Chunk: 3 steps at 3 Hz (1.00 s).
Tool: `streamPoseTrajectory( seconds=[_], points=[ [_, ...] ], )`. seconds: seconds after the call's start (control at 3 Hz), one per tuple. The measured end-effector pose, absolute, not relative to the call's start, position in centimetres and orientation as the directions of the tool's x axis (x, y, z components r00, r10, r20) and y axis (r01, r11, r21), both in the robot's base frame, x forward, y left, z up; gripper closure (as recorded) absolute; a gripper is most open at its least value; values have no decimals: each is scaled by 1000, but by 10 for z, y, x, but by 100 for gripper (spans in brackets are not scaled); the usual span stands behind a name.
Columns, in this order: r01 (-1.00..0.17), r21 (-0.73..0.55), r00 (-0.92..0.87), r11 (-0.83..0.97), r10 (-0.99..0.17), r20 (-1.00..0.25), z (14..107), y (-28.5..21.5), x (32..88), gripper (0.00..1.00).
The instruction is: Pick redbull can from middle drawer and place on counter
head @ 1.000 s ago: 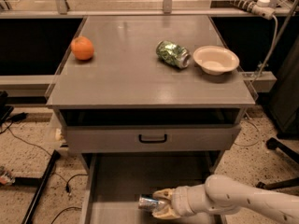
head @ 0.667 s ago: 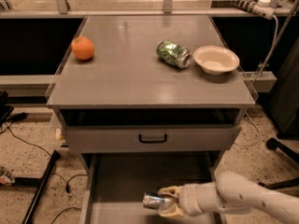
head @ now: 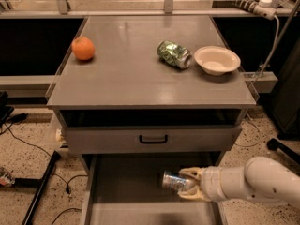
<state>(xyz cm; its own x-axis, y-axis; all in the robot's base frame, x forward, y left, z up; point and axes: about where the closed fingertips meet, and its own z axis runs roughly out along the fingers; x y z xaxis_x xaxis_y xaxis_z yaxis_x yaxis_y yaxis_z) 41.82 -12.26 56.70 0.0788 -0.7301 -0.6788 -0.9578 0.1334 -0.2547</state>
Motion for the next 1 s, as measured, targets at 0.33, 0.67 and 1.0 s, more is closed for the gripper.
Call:
streamPoseTrajectory(
  seconds=[0.33, 0.67, 1.0],
  points=[
    [-939, -308, 73, 153, -787, -612, 628, -149, 433, 100],
    [-917, -377, 113, 129, -823, -556, 700, -161, 430, 100],
    [-917, -378, 114, 129, -823, -556, 701, -161, 430, 100]
  ],
)
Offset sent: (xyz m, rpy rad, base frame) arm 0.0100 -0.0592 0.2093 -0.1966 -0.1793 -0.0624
